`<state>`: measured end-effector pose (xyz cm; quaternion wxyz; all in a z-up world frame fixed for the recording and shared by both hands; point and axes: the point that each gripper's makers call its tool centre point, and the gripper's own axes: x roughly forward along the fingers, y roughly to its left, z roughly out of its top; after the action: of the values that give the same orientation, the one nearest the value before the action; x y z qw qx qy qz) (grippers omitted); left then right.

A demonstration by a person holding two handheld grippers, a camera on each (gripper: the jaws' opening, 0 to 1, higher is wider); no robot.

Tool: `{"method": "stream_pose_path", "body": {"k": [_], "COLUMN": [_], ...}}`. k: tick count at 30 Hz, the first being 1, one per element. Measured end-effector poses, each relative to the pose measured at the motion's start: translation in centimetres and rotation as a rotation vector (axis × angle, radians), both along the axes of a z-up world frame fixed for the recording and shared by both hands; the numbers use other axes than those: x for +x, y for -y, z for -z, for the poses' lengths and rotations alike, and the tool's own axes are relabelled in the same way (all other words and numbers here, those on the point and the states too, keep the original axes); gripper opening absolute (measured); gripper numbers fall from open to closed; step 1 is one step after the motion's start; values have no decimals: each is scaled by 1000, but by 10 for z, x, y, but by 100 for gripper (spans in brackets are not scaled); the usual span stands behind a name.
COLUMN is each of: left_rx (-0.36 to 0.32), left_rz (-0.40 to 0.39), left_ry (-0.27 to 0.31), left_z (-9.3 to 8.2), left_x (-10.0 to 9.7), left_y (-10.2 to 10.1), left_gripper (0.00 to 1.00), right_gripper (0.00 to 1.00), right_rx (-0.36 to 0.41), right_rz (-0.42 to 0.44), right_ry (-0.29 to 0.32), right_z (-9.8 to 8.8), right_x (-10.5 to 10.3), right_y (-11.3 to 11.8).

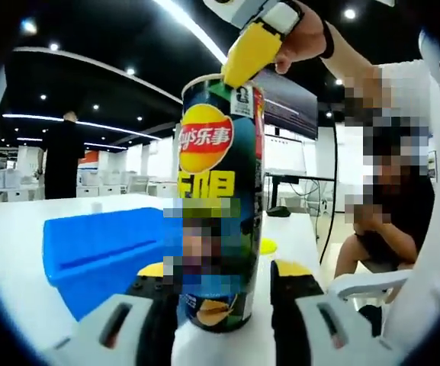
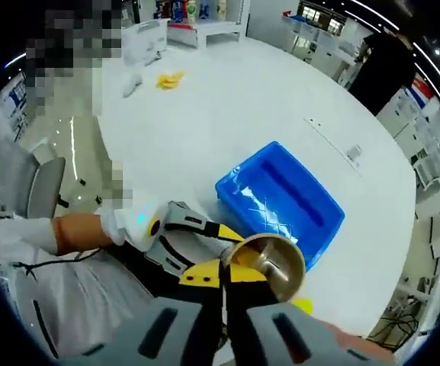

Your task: Open the lid of the chip container on the table, take out the chips, place them into the box in front of the container, and close the lid

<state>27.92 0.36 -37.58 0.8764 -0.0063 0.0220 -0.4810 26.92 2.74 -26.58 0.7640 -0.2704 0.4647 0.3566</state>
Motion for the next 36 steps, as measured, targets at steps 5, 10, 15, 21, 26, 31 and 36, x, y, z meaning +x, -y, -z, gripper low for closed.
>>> {"method": "stream_pose_path", "body": {"k": [5,10,15,21,26,31,36], "left_rx": [42,88,168,166,151,153,259], "left_rz": [34,54,134,177,185,193,251], "left_ry": [5,10,1,7,0,-11,-53], "left_z": [-3,-5,3,5,4,0,-6], "left_x": [0,4,5,3,3,4,-4], "left_y": [-1,-2,7,20,22,19,3], "left_gripper": [51,51,50,44,43,42,42], "right_gripper": [0,0,0,0,0,0,0], "right_rx": [31,68,83,108,164,237,411], "right_rz": [11,0,-26,-40,-30,-26,13], "right_ry": [4,7,16,14,31,48,53], "right_z": [-2,-3,-4,-2,-4,-10,-23], "right_x": [2,2,-2,-5,-2,0,-2], "right_y": [4,6,7,7,8,9,9]}}
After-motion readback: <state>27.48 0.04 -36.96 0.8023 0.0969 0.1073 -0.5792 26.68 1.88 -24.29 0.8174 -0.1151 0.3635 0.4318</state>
